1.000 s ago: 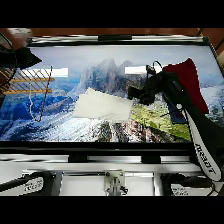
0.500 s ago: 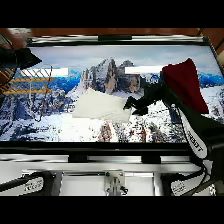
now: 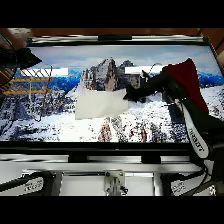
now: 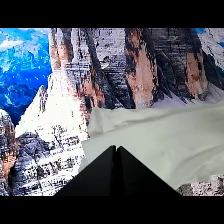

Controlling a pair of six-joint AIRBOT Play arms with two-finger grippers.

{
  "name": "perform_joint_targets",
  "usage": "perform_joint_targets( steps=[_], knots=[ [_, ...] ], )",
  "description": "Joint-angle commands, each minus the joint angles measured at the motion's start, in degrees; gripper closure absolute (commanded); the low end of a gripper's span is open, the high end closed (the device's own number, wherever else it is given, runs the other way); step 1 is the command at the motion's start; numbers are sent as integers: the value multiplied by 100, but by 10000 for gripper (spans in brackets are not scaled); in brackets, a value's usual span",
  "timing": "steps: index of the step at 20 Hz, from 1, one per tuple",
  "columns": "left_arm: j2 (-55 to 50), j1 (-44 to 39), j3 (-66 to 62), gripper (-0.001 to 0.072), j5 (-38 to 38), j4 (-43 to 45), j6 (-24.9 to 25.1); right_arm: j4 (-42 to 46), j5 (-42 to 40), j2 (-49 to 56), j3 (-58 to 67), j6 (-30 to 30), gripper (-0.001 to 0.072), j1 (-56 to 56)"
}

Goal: Fold the shirts.

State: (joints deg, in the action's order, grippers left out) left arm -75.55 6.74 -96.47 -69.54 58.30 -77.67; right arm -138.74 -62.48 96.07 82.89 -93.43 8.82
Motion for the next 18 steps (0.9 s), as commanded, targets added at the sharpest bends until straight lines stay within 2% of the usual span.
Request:
perform_joint_targets(
  steps=[1, 5, 9, 14, 18],
  knots=[
    [-2, 2, 0, 669, 2, 0, 2, -470, 70, -426, 1080, 33, 656, -507],
    [-2, 0, 0, 668, -22, -2, 0, -472, 719, -601, 2192, 706, 657, -1309],
    [-2, 0, 0, 668, -22, -2, 0, -476, 1810, -599, 2444, 951, 657, -1838],
    [-2, 0, 0, 668, -61, -7, 0, -369, 3541, -472, 2444, 907, 657, -1996],
    [-2, -164, 2, 668, -367, -28, 22, -151, 4452, -251, 2441, 619, 657, -1967]
  ],
)
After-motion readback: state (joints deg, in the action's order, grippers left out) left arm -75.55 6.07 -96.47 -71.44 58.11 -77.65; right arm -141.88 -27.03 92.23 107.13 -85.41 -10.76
